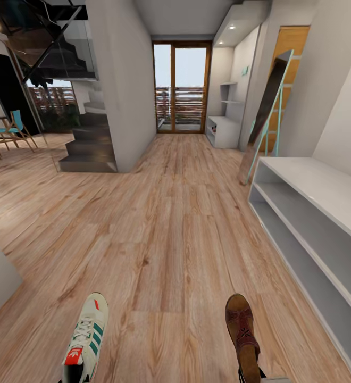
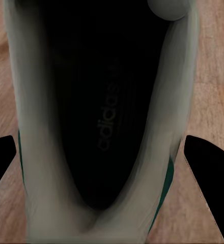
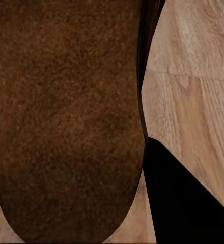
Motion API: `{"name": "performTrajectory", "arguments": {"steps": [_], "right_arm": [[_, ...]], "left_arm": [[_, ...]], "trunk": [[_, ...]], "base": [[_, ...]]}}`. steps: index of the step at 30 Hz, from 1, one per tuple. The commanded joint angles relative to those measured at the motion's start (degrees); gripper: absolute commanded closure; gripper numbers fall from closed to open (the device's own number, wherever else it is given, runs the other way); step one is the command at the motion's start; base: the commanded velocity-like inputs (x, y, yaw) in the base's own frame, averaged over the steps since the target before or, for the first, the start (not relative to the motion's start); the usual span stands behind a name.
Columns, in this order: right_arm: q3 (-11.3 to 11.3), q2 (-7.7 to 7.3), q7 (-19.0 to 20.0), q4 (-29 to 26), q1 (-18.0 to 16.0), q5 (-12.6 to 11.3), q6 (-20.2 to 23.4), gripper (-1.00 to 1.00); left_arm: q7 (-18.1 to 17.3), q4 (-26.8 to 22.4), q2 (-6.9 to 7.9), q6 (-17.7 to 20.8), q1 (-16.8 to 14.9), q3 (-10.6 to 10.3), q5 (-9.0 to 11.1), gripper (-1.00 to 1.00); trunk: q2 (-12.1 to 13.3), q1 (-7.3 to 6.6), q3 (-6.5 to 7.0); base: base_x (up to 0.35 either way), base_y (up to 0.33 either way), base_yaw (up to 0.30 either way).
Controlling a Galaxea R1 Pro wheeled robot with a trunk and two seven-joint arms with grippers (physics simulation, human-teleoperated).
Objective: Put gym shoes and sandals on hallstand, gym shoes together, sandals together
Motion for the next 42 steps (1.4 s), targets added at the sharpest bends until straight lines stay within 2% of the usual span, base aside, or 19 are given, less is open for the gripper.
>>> {"name": "performTrajectory", "arguments": {"steps": [1,42], "right_arm": [[-0.26,0.06,-0.03,0.01,-0.02,0.44,-0.15,1.00],[-0.26,0.15,-0.03,0.80,-0.03,0.44,-0.15,1.00]], "left_arm": [[-0.24,0.03,-0.01,-0.14,-0.03,0.09,0.26,1.00],[-0.24,0.03,-0.02,-0.14,-0.03,0.09,0.26,1.00]], "trunk": [[-0.02,0.02,-0.05],[-0.02,0.02,-0.05]], "base": [[0.338,0.000,0.000],[0.338,0.000,0.000]]}}
